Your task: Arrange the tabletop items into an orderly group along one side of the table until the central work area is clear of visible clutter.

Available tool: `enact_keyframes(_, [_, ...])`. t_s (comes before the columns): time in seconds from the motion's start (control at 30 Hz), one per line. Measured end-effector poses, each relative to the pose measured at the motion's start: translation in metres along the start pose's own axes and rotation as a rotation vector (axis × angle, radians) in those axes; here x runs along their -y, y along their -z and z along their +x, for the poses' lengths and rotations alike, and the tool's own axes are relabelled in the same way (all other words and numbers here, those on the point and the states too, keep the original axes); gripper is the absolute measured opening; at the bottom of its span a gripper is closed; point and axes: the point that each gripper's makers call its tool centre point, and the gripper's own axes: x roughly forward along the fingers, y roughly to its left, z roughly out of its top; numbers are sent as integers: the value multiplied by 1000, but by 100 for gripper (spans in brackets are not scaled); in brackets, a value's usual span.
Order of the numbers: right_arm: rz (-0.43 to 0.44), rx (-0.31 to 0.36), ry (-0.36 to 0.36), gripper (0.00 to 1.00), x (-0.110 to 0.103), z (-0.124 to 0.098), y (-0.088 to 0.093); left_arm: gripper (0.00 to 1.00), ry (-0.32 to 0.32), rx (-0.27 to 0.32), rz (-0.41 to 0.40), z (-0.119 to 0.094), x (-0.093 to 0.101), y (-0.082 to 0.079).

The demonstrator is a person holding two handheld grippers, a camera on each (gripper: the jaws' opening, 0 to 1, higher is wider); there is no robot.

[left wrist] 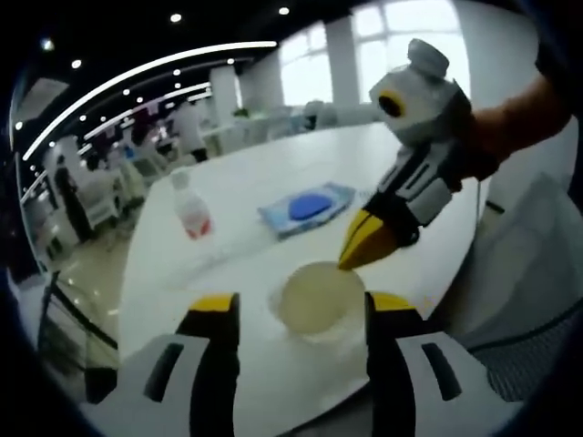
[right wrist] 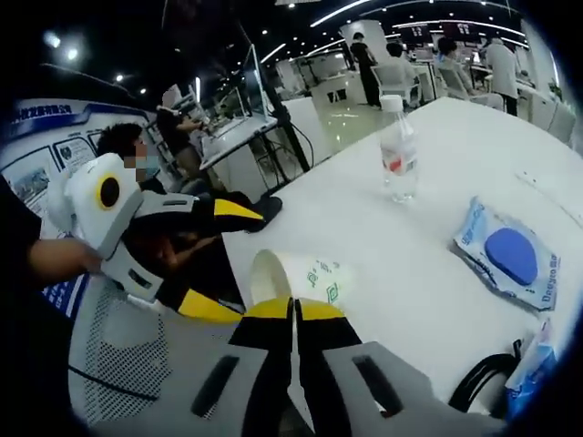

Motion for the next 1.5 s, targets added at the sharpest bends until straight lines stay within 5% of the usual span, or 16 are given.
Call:
enact_keyframes(0.23, [-11,9,-21,0,-9,-6,-8,27,0,-23,51,0,0,4])
enact_keyframes(0.43, [-41,-5,-23,0,-9,-8,-7,19,2,-74,80,1,0,13])
enact_keyframes(0.7, [-84,-27,-3,0,-5,-8,-1,2,-6,-177,1,-1,-2,29])
enact_keyframes(1.23, [-104,-30,-14,0,-11,-7,-1,1,-18,-188,-32,-3,-3,29])
enact_keyframes(1.4, [-102,-30,-15,0,-12,-7,-1,21,-29,-163,-38,-2,-4,26])
enact_keyframes(1.5, [-103,-29,-23,0,-14,-6,-1,20,-36,-155,-31,-3,-6,25])
